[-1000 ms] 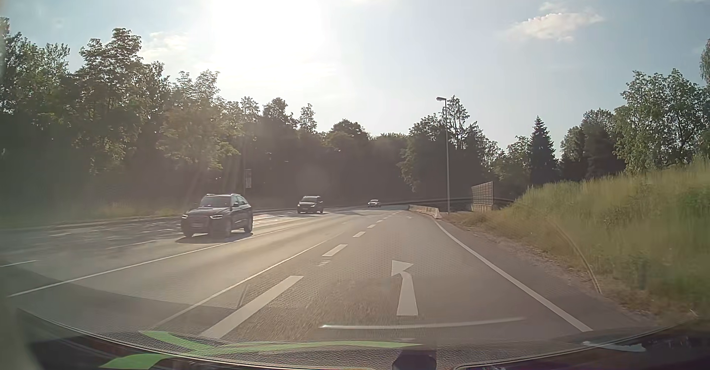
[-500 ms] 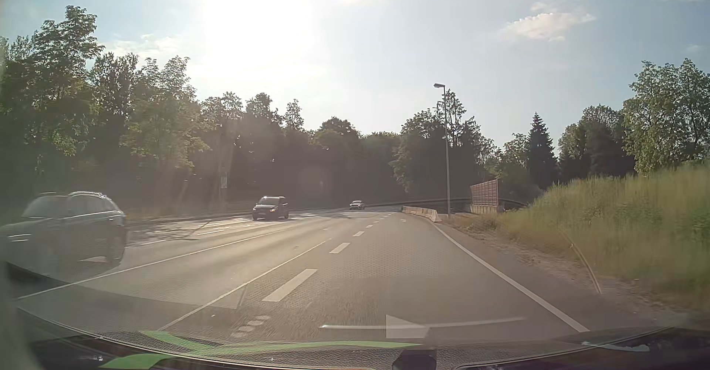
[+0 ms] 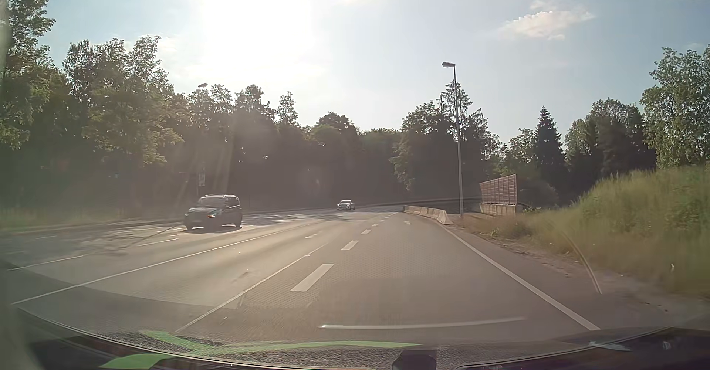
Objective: Follow the waypoints while adhering to traffic rules and regulations
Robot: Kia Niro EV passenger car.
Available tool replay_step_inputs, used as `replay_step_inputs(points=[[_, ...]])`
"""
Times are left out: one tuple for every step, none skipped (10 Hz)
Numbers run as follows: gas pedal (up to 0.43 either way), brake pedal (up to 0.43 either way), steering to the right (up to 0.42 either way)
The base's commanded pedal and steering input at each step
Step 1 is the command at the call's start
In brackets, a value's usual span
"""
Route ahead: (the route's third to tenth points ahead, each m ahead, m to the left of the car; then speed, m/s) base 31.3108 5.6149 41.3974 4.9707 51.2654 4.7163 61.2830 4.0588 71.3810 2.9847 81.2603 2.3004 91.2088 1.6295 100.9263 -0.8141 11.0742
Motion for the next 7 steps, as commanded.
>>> replay_step_inputs(points=[[0.390,0.000,-0.009],[0.398,0.000,-0.011],[0.398,0.000,-0.012],[0.390,0.000,-0.012],[0.378,0.000,-0.012],[0.378,0.000,-0.012],[0.370,0.000,-0.012]])
